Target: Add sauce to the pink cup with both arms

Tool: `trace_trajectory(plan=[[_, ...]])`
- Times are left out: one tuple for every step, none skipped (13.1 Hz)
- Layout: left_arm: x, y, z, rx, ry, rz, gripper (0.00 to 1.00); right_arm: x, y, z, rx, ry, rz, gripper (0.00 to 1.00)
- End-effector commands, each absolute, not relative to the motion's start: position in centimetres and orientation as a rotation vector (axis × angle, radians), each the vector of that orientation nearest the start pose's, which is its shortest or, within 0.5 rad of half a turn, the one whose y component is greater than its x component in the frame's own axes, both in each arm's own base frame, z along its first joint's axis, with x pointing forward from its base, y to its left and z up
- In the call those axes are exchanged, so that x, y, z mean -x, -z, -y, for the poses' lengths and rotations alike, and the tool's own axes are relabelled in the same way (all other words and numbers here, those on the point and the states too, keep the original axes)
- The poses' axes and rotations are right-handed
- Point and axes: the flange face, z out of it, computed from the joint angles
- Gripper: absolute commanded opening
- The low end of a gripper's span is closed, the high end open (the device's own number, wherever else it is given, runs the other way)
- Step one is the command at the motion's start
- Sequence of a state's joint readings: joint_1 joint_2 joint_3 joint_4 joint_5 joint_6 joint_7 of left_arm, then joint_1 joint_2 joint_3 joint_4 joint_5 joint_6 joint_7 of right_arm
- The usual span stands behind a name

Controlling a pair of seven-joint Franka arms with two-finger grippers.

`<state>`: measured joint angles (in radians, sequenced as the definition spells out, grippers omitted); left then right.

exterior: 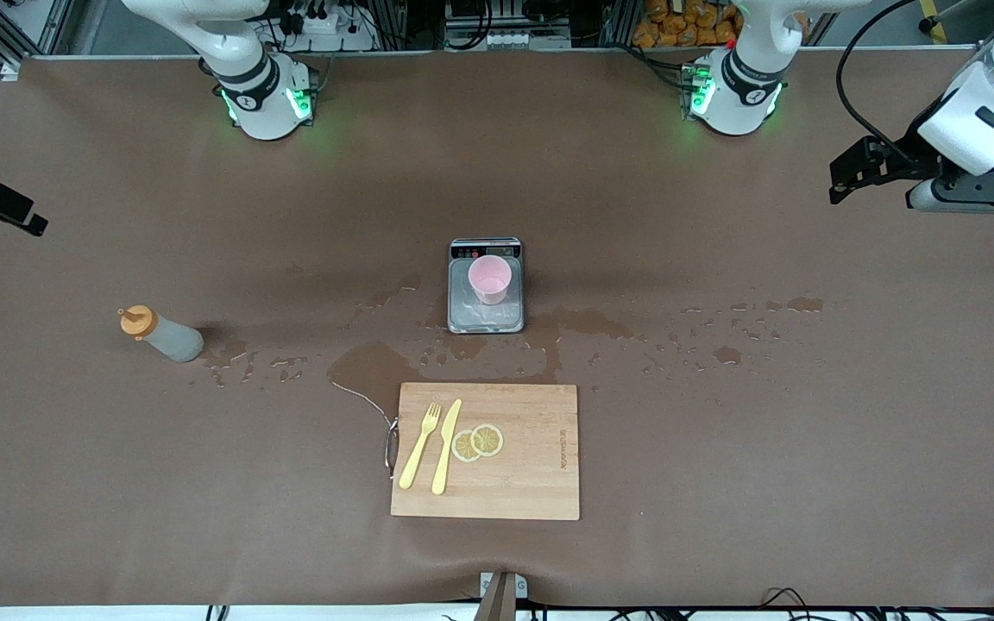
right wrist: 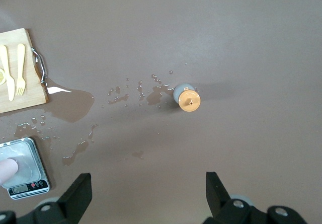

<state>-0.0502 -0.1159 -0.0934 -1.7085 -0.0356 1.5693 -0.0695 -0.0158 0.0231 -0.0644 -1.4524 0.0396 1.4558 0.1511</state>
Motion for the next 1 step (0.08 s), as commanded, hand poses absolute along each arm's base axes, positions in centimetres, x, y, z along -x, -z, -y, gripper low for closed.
trace_trajectory(plan=[[-50.96, -62.44, 7.93, 3.153, -0.049, -0.154, 1.00, -54.37, -65.87, 3.68, 3.103, -0.013, -0.331, 1.00]])
